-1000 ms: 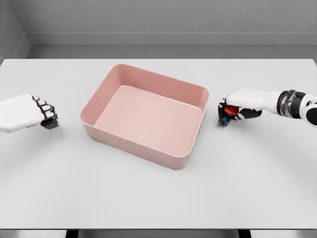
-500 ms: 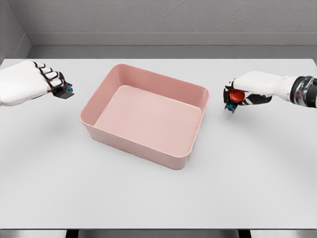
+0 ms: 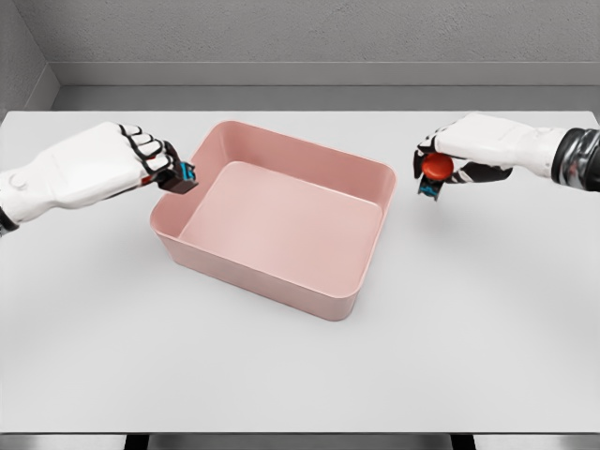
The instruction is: Put the industrial switch in the basket with both arms
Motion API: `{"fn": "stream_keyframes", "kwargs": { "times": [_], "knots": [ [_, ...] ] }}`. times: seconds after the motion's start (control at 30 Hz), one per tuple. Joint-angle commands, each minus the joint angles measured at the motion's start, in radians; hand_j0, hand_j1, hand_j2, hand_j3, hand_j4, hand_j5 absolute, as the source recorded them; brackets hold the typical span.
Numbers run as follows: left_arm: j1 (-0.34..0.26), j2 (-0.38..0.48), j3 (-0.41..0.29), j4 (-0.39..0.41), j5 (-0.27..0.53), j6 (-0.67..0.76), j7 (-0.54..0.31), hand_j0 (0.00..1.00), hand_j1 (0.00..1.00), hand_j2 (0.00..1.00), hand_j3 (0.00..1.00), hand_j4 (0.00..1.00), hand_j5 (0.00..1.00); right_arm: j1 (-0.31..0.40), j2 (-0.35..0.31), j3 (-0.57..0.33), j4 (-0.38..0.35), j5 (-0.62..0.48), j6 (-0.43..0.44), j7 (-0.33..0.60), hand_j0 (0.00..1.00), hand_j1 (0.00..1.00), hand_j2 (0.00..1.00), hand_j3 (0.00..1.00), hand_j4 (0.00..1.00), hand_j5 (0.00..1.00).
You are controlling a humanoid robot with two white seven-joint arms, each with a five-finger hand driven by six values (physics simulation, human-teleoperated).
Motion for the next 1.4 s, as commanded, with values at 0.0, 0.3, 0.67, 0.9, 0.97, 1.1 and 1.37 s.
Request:
{"fn": "stream_keyframes", "kwargs": {
  "times": [0.0,0.3,0.67,0.9,0.97,1.1,1.37],
  "knots": [
    [0.000,-0.020,-0.012,-0.001,0.009,0.000,0.000,0.24,0.24,0.24,0.24,0.24,0.24,0.000,0.000,-0.019,-0.014,-0.004,0.003,0.000,0.50,0.50,0.50,0.50,0.50,0.50],
    [-0.002,-0.075,-0.039,-0.004,0.001,0.000,-0.028,0.35,0.35,0.35,0.35,0.35,0.35,-0.015,0.029,-0.030,-0.024,-0.009,0.003,0.000,0.50,0.50,0.50,0.50,0.50,0.50],
    [-0.026,-0.115,-0.062,0.008,-0.014,0.000,-0.028,0.89,0.89,0.89,0.89,0.89,0.89,-0.078,0.152,0.058,-0.066,-0.010,0.031,0.000,0.50,0.50,0.50,0.50,0.50,0.50],
    [-0.031,-0.127,-0.074,0.010,-0.011,0.000,-0.028,1.00,1.00,1.00,1.00,1.00,1.00,-0.107,0.198,0.087,-0.061,-0.010,0.051,0.000,0.60,0.60,0.60,0.60,0.60,0.60],
    [-0.040,-0.126,-0.076,0.011,-0.014,0.000,-0.028,1.00,1.00,1.00,1.00,1.00,1.00,-0.115,0.218,0.099,-0.061,-0.010,0.075,0.000,1.00,1.00,1.00,1.00,1.00,1.00],
    [-0.046,-0.111,-0.076,0.022,-0.011,0.000,-0.026,1.00,1.00,1.00,1.00,1.00,1.00,-0.135,0.247,0.116,-0.064,-0.010,0.086,0.000,1.00,1.00,1.00,1.00,1.00,1.00],
    [-0.064,-0.037,-0.074,0.062,0.015,0.000,-0.018,1.00,1.00,1.00,1.00,1.00,1.00,-0.150,0.264,0.130,-0.066,-0.005,0.087,0.000,1.00,1.00,1.00,1.00,1.00,1.00]
  ]
}}
